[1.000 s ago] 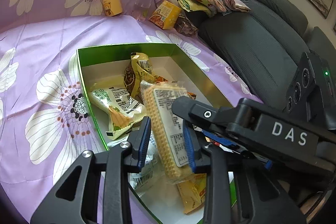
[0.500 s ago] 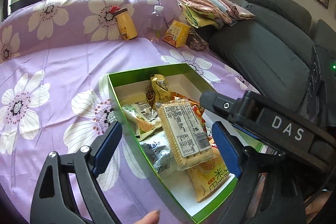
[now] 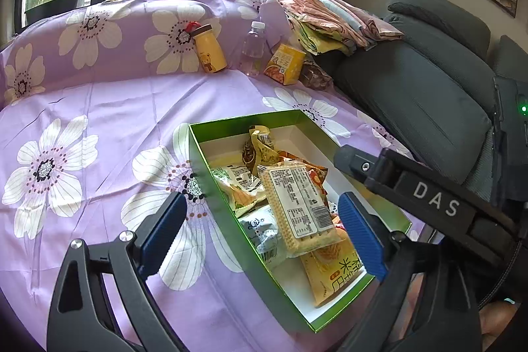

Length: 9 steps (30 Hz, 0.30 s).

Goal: Organize snacks

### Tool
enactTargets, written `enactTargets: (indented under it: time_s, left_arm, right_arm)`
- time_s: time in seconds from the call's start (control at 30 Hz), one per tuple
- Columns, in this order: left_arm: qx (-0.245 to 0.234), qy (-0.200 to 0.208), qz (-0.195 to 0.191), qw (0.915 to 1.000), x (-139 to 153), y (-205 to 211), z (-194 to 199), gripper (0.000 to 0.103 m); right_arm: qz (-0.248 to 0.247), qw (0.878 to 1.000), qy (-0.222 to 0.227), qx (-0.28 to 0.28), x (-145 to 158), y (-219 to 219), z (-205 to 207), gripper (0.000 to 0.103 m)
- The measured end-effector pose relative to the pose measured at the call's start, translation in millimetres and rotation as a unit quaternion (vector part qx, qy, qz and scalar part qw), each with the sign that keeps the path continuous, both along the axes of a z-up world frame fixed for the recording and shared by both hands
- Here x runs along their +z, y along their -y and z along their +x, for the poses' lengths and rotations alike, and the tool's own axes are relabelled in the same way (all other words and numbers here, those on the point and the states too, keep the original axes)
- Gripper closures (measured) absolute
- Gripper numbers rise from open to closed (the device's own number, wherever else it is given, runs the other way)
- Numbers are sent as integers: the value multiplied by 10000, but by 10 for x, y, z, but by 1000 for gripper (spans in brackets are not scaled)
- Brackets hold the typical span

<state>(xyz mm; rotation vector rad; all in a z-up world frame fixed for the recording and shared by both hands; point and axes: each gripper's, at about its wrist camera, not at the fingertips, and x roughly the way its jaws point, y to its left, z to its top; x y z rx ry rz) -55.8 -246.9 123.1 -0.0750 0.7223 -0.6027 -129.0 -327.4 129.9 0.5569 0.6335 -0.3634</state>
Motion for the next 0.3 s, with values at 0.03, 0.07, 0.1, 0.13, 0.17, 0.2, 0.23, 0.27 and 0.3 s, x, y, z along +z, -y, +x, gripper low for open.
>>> enactTargets:
  time_s: [0.03,0.07,0.1,0.13,0.17,0.2,0.23,0.27,0.3]
  left_arm:
    - [-20,-21,-19,10000,0,-7,1,10]
    - [-40,-39,-47,10000,-1,-17,1,10]
    - [-51,-49,-70,10000,3,-25,-4,10]
    - [-55,-57,-94,9999,6,-41,-6,10]
    - [-51,-55,-116,9999,12,-59,-12,10]
    - [-40,-46,-130,9999,21,-75,-21,10]
    - [-22,-36,-144,9999,26,-97,-31,10]
    - [-1,-35,-159,9999,28,-127,-33,10]
    - [23,-45,-163,9999,29,-154,-35,10]
  right_arm:
    - [-45,10000,-33,-55,-1,-1,-3,15]
    - [-71,9999,-54,-94,-1,0,-7,15]
    - [-79,9999,-68,-116,1,-2,-9,15]
    - [-73,9999,-71,-121,1,-2,-12,15]
    - [-70,9999,-65,-113,1,-1,-11,15]
    - [-80,9999,-67,-112,0,0,-10,15]
    - [-97,9998,-80,-123,0,-3,-11,15]
    - [-131,9998,-103,-146,0,-6,-11,15]
    - [-177,9996,-125,-170,4,-19,-8,15]
